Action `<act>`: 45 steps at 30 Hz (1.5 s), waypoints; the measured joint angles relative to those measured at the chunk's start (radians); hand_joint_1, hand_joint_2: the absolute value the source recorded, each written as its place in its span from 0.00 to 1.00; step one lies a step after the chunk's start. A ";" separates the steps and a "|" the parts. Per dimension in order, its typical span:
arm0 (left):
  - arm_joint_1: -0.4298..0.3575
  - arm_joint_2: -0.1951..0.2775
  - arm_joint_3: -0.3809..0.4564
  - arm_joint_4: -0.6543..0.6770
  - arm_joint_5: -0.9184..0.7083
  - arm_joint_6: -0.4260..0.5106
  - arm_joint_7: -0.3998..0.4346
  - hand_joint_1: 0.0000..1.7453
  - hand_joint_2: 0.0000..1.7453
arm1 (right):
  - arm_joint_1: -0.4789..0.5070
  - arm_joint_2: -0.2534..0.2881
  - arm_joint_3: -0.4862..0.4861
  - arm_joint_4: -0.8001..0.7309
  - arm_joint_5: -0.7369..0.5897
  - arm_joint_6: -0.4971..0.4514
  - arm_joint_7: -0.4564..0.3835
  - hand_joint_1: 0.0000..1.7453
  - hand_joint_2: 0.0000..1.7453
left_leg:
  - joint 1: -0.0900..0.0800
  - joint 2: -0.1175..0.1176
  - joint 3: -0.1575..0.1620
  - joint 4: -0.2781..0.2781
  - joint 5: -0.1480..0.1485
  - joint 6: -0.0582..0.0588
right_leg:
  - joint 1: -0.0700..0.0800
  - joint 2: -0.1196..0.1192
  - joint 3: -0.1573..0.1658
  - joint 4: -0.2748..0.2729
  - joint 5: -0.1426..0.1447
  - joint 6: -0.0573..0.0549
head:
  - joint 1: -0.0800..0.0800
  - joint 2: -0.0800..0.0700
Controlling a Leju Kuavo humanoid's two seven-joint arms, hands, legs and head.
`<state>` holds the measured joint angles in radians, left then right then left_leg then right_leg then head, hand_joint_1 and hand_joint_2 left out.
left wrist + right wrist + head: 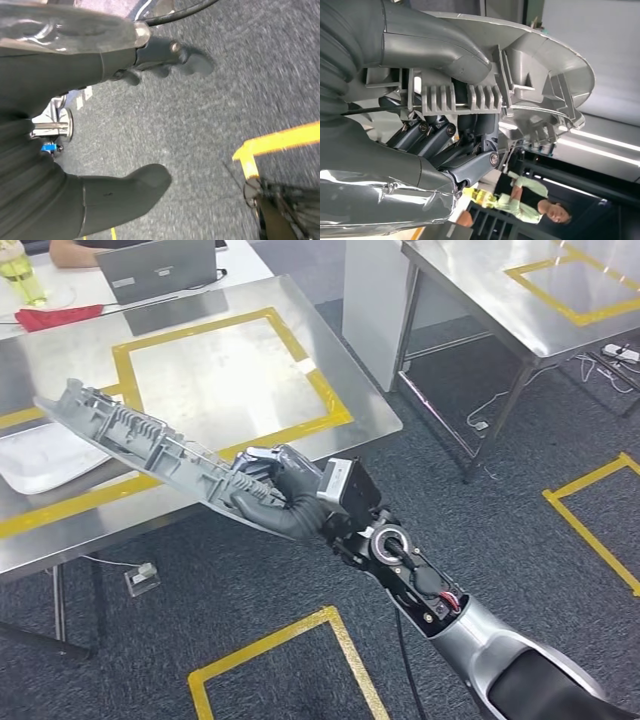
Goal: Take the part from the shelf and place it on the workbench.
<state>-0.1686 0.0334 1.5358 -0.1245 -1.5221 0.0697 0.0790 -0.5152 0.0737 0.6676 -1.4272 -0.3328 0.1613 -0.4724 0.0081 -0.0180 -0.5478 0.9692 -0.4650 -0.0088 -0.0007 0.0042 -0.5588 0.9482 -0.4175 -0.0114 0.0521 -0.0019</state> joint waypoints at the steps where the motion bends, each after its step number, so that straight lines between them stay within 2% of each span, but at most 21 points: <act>1: 0.000 0.000 0.000 0.000 0.000 0.001 0.000 0.00 1.00 | -0.001 0.004 0.002 0.005 0.003 0.000 -0.002 1.00 1.00 | 0.000 0.002 -0.019 0.040 -0.020 -0.004 | -0.004 -0.001 0.006 -0.007 0.001 -0.004 | -0.006 0.000; 4: 0.000 0.000 0.000 0.000 0.000 0.003 0.000 0.00 1.00 | -0.004 0.009 0.006 0.018 0.009 -0.001 -0.007 1.00 1.00 | 0.004 0.007 -0.132 0.235 -0.091 -0.015 | -0.004 -0.004 0.012 -0.010 -0.003 -0.012 | -0.024 0.000; 6: 0.002 0.001 0.000 0.000 0.000 0.003 0.000 0.00 1.00 | -0.004 0.011 0.009 0.027 0.009 -0.002 -0.008 1.00 1.00 | 0.008 0.008 -0.165 0.263 -0.069 -0.021 | -0.004 -0.004 0.019 -0.009 -0.010 -0.011 | -0.030 0.000; 8: 0.004 0.002 0.000 0.000 0.000 0.003 0.000 0.00 1.00 | -0.003 0.012 0.011 0.035 0.009 -0.004 -0.007 1.00 1.00 | 0.013 0.012 -0.122 0.146 0.011 -0.023 | -0.005 -0.003 0.030 -0.007 -0.020 -0.007 | -0.035 0.000; 10: 0.003 0.003 0.000 0.000 0.000 0.003 0.000 0.00 1.00 | -0.004 0.014 0.011 0.040 0.009 -0.005 -0.006 1.00 1.00 | 0.013 0.014 -0.069 0.025 0.063 -0.017 | -0.001 -0.001 0.036 0.000 -0.033 0.004 | -0.039 0.000; 11: 0.002 0.003 0.000 0.000 0.000 0.003 0.000 0.00 1.00 | -0.004 0.015 0.012 0.043 0.009 -0.005 -0.007 1.00 1.00 | 0.012 0.014 -0.057 -0.003 0.069 -0.010 | 0.001 0.000 0.037 0.002 -0.038 0.009 | -0.039 0.000; 15: 0.001 0.001 0.000 0.000 0.000 0.003 0.000 0.00 1.00 | -0.005 0.021 0.014 0.048 0.012 -0.005 -0.006 1.00 1.00 | 0.010 0.011 -0.048 -0.012 0.059 0.020 | -0.002 -0.001 0.034 0.023 -0.061 0.030 | -0.032 0.000; 17: 0.001 0.000 0.000 0.000 0.000 0.003 0.000 0.00 1.00 | -0.006 0.022 0.014 0.050 0.019 -0.006 -0.005 1.00 1.00 | 0.013 0.011 -0.043 -0.015 0.056 0.029 | -0.005 -0.002 -0.011 0.119 -0.110 0.039 | -0.022 0.000; 19: 0.001 0.001 0.000 0.000 0.000 0.003 0.000 0.00 1.00 | -0.007 0.023 0.015 0.053 0.026 -0.006 -0.004 1.00 1.00 | 0.013 0.011 -0.039 -0.014 0.051 0.035 | -0.006 -0.001 -0.089 0.263 -0.164 0.045 | -0.012 0.000; 21: 0.002 0.001 0.000 0.000 0.000 0.003 0.000 0.00 1.00 | -0.006 0.023 0.016 0.058 0.028 -0.007 -0.003 1.00 1.00 | 0.012 0.009 -0.031 -0.014 0.045 0.036 | -0.008 -0.001 -0.128 0.314 -0.156 0.046 | -0.005 0.000; 22: 0.002 0.001 0.000 0.000 0.000 0.002 0.000 0.00 1.00 | -0.006 0.023 0.016 0.060 0.028 -0.009 -0.002 1.00 1.00 | 0.012 0.007 -0.024 -0.014 0.040 0.035 | -0.008 -0.001 -0.119 0.279 -0.122 0.043 | -0.002 0.000; 24: 0.002 0.000 0.000 0.000 0.000 0.001 0.000 0.00 1.00 | -0.006 0.023 0.016 0.062 0.035 -0.016 0.000 1.00 1.00 | 0.011 0.004 -0.008 -0.015 0.030 0.030 | -0.006 -0.001 -0.061 0.135 -0.036 0.032 | 0.005 0.000; 26: 0.002 -0.002 0.000 0.000 -0.001 0.000 0.000 0.00 1.00 | -0.008 0.024 0.016 0.062 0.053 -0.029 0.004 1.00 1.00 | 0.009 0.003 -0.002 -0.016 0.024 0.022 | 0.000 -0.001 -0.018 0.030 0.004 0.023 | 0.008 0.000; 28: 0.001 -0.003 0.001 0.000 -0.001 -0.002 0.000 0.00 1.00 | -0.010 0.027 0.016 0.062 0.078 -0.049 0.010 1.00 1.00 | 0.008 0.004 0.000 -0.021 0.023 0.012 | 0.005 0.000 -0.010 0.008 0.000 0.017 | 0.007 0.000; 31: 0.000 -0.002 0.001 0.000 -0.001 -0.006 0.000 0.00 1.00 | -0.011 0.033 0.016 0.061 0.113 -0.080 0.020 1.00 1.00 | 0.008 0.007 -0.007 0.011 0.000 -0.001 | -0.005 0.000 0.011 -0.013 0.002 0.003 | 0.000 0.000; 34: 0.001 -0.001 0.001 0.000 -0.001 -0.007 0.000 0.00 1.00 | -0.013 0.036 0.017 0.060 0.119 -0.092 0.023 1.00 1.00 | 0.008 0.010 -0.116 0.207 -0.078 -0.011 | -0.005 -0.001 0.022 -0.019 -0.003 -0.009 | -0.021 0.000; 36: 0.002 0.001 0.001 0.000 -0.001 -0.007 0.000 0.00 1.00 | -0.013 0.038 0.017 0.061 0.125 -0.097 0.023 1.00 1.00 | 0.008 0.010 -0.169 0.277 -0.079 -0.016 | -0.005 -0.001 0.029 -0.018 -0.011 -0.010 | -0.028 0.000; 37: 0.002 0.001 0.001 0.000 -0.001 -0.007 0.000 0.00 1.00 | -0.013 0.039 0.018 0.062 0.132 -0.102 0.023 1.00 1.00 | 0.009 0.011 -0.165 0.249 -0.048 -0.016 | -0.005 0.000 0.035 -0.017 -0.017 -0.009 | -0.031 0.000; 40: 0.003 0.003 0.001 0.000 -0.001 -0.008 0.000 0.00 1.00 | -0.014 0.040 0.018 0.064 0.154 -0.121 0.022 1.00 1.00 | 0.011 0.014 -0.083 0.042 0.065 -0.012 | -0.003 0.002 0.053 -0.010 -0.039 0.002 | -0.041 0.000; 42: 0.002 0.004 0.001 0.000 -0.001 -0.008 -0.002 0.00 1.00 | -0.015 0.043 0.018 0.065 0.157 -0.129 0.021 1.00 1.00 | 0.008 0.014 -0.058 -0.016 0.075 -0.004 | 0.002 0.003 0.054 -0.006 -0.050 0.011 | -0.041 0.000; 45: 0.001 0.003 0.001 0.000 -0.002 -0.008 -0.003 0.00 1.00 | -0.017 0.047 0.018 0.066 0.160 -0.135 0.019 1.00 1.00 | 0.007 0.011 -0.052 -0.018 0.065 0.013 | 0.000 0.002 0.054 0.003 -0.065 0.027 | -0.035 0.000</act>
<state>-0.1678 0.0363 1.5370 -0.1244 -1.5237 0.0617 0.0756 -0.5321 0.1206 0.6851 -1.3611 -0.1726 0.0267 -0.4530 0.0150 -0.0069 -0.6003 0.9517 -0.4004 0.0042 -0.0008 0.0066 -0.5049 0.9514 -0.4827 0.0155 0.0171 -0.0019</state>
